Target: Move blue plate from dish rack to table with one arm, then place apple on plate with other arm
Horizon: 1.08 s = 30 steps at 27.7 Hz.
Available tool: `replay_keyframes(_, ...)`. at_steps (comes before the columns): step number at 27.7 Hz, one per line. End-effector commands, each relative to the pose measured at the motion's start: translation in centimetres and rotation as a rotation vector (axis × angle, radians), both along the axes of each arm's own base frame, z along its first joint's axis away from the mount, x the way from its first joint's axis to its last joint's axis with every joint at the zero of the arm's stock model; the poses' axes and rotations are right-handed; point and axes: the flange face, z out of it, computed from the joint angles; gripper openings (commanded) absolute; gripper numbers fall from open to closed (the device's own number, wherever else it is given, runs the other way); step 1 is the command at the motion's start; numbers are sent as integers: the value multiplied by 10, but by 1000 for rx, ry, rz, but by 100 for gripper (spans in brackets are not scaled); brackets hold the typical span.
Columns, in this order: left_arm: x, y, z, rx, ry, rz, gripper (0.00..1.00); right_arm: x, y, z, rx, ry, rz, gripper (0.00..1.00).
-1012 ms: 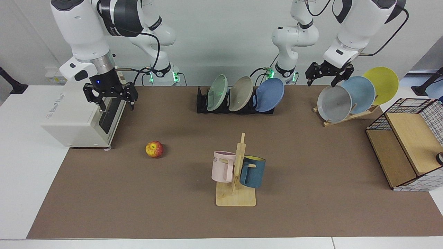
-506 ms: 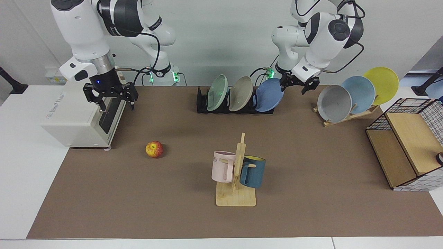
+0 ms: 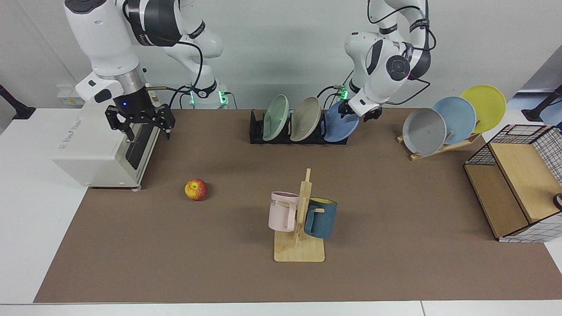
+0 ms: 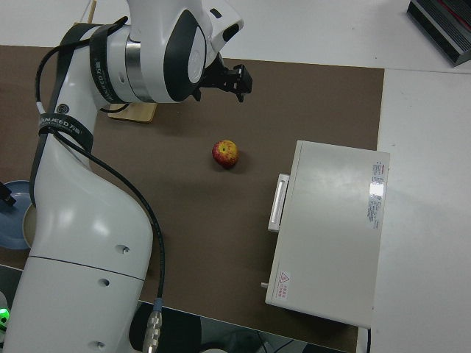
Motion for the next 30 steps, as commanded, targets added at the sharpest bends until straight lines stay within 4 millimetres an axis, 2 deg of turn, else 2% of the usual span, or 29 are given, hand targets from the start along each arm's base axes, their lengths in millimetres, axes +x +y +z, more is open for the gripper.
replay_keyframes(1,-20,-7,1,-13,-3,-18,93,-6,-1,1,-4,-4,-14,100)
replay_keyframes(4,-20,-6,1,-13,-2,-17,64,-6,-1,1,-4,-4,-14,100)
replay_keyframes(7,-21,-7,1,-12,4,-18,27,-6,-2,1,-6,-4,-12,100)
replay_keyframes(9,-20,-7,2,-11,3,-19,12,-5,-6,0,-5,-3,-17,100)
replay_keyframes(11,-18,-6,6,-15,-4,-15,4,-7,-6,-1,-4,0,-14,100)
replay_keyframes(15,-15,-2,22,-3,25,-25,2,2,6,-21,25,1,-11,100)
replay_keyframes(18,-10,4,39,15,37,-26,0,11,8,-51,44,15,-14,100)
replay_keyframes(21,-7,7,52,43,35,-30,0,13,24,-86,45,37,-3,100)
replay_keyframes(26,4,10,81,60,16,-15,0,16,30,-145,49,-6,-4,100)
replay_keyframes(30,24,30,104,43,-26,37,0,18,35,-185,50,10,-5,100)
